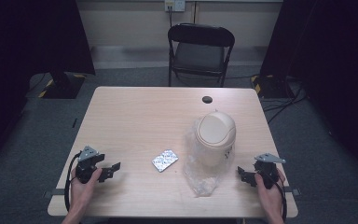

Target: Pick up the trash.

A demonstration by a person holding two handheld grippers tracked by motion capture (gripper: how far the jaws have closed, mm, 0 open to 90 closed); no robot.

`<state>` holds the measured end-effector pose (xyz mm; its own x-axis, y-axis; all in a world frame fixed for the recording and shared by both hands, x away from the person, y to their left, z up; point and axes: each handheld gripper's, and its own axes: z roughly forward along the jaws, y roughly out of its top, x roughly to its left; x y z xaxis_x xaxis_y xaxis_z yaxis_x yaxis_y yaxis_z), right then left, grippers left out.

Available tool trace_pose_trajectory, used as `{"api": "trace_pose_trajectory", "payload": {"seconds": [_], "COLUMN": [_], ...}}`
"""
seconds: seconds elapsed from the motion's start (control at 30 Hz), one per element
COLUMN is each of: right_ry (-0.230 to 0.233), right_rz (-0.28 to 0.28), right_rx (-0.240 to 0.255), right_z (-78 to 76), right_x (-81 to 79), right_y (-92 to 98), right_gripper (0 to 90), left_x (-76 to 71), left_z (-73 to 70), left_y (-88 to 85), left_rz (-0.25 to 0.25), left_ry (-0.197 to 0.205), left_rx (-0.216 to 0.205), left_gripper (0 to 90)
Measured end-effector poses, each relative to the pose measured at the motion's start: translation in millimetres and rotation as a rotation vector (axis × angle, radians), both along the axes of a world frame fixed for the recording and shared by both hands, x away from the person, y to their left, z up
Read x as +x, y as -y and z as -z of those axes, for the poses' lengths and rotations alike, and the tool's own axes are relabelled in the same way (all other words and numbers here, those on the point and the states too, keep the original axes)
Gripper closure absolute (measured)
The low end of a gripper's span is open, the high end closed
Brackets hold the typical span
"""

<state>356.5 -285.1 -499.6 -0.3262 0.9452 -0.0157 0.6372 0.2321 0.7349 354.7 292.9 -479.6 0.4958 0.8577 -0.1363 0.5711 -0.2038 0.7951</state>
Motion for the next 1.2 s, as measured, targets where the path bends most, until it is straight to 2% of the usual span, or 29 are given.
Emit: {"api": "trace_pose_trajectory", "payload": {"seconds": [0.07,0.17,0.23,0.43,0.63,0.73,0.8,0.87,0.93,1.07,1.13,1.2], "right_ry": [-0.001,0.000,0.000,0.000,0.000,0.000,0.000,0.000,0.000,0.000,0.000,0.000], "right_rz": [0.002,0.000,0.000,0.000,0.000,0.000,0.000,0.000,0.000,0.000,0.000,0.000], "right_rx": [0.000,0.000,0.000,0.000,0.000,0.000,0.000,0.000,0.000,0.000,0.000,0.000], "right_z": [0.0,0.0,0.0,0.0,0.0,0.0,0.0,0.0,0.0,0.0,0.0,0.0], "right_x": [-0.1,0.0,0.0,0.0,0.0,0.0,0.0,0.0,0.0,0.0,0.0,0.0], "right_y": [-0.1,0.0,0.0,0.0,0.0,0.0,0.0,0.0,0.0,0.0,0.0,0.0], "right_gripper": [11.9,11.9,11.9,11.9,11.9,11.9,11.9,11.9,11.9,11.9,11.9,11.9], "left_x": [0.7,3.0,5.4,11.3,17.4,20.6,22.5,23.8,26.0,29.9,32.1,35.0], "left_z": [-3.1,-5.9,-7.9,-15.0,-23.7,-26.7,-29.2,-31.2,-33.9,-38.3,-39.0,-40.5], "left_y": [2.8,8.7,13.5,30.5,47.5,55.9,60.6,64.7,69.2,77.5,82.2,87.2], "left_rz": [0.012,0.037,0.052,0.111,0.169,0.192,0.188,0.203,0.211,0.235,0.246,0.273], "left_ry": [0.011,0.017,0.024,0.029,0.052,0.053,0.063,0.074,0.062,0.068,0.063,0.066], "left_rx": [0.018,0.003,0.028,-0.015,-0.018,-0.035,-0.018,-0.051,-0.073,-0.073,-0.093,-0.077], "left_gripper": [19.9,20.7,20.7,20.4,20.1,19.4,18.5,17.4,16.2,16.4,16.4,16.4]}}
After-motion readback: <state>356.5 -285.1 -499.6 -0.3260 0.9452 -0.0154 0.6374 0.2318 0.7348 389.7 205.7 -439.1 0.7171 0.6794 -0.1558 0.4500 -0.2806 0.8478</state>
